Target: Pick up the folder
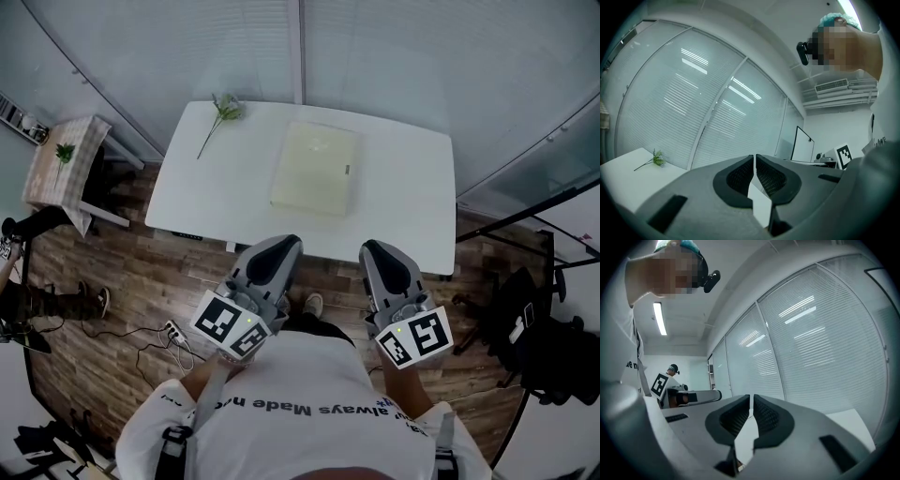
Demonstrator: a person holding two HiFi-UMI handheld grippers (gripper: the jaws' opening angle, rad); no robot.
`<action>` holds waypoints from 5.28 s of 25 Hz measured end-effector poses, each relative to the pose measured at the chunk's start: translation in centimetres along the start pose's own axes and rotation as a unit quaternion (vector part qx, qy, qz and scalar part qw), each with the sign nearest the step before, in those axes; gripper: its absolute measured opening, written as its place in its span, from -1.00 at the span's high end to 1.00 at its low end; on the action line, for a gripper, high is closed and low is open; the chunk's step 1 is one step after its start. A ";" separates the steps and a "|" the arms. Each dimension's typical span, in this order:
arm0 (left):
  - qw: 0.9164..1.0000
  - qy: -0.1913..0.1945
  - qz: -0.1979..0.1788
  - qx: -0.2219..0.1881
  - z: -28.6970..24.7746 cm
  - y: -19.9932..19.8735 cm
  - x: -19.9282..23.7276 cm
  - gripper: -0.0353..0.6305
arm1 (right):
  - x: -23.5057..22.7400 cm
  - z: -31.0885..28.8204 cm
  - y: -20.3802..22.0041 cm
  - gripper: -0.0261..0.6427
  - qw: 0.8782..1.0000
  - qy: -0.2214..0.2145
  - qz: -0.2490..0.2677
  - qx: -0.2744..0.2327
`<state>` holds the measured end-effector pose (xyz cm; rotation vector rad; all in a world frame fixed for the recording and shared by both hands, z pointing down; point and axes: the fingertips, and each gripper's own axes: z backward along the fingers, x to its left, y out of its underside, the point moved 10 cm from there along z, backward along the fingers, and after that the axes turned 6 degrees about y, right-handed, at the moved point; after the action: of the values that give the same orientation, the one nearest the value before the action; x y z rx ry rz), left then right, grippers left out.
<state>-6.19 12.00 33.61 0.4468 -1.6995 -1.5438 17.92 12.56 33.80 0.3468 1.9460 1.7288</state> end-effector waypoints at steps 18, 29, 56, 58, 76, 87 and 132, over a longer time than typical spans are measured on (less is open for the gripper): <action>1.000 0.005 0.006 0.003 -4.7 -2.5 11.0 0.82 | -2.2 -11.7 -0.6 0.84 1.000 0.000 0.005 0.014; 1.000 0.019 0.016 -0.003 -8.4 -5.6 21.5 0.82 | -3.0 -23.2 -2.0 0.84 1.000 0.007 0.017 0.019; 0.999 0.039 0.003 -0.015 -14.3 -7.7 23.0 0.82 | -7.1 -24.8 -4.8 0.84 0.999 0.038 0.024 -0.012; 0.999 0.037 0.002 -0.013 -14.5 -7.6 22.6 0.82 | -7.6 -24.4 -4.8 0.84 0.999 0.038 0.022 -0.014; 0.999 0.021 0.006 0.024 -15.3 -5.9 23.6 0.82 | -9.2 -24.7 -3.0 0.83 0.999 0.032 0.012 0.011; 0.996 0.000 0.030 0.079 -15.8 -1.6 26.7 0.65 | -12.0 -25.7 1.6 0.59 0.997 0.049 -0.024 0.060; 0.904 -0.082 0.302 0.291 -15.8 24.5 43.0 -0.06 | -23.5 -29.2 30.5 -0.05 0.914 0.100 -0.240 0.311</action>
<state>-15.95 -24.27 69.52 0.0509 -2.1623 -0.6257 17.87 -19.30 70.07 -0.1064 2.4440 0.8341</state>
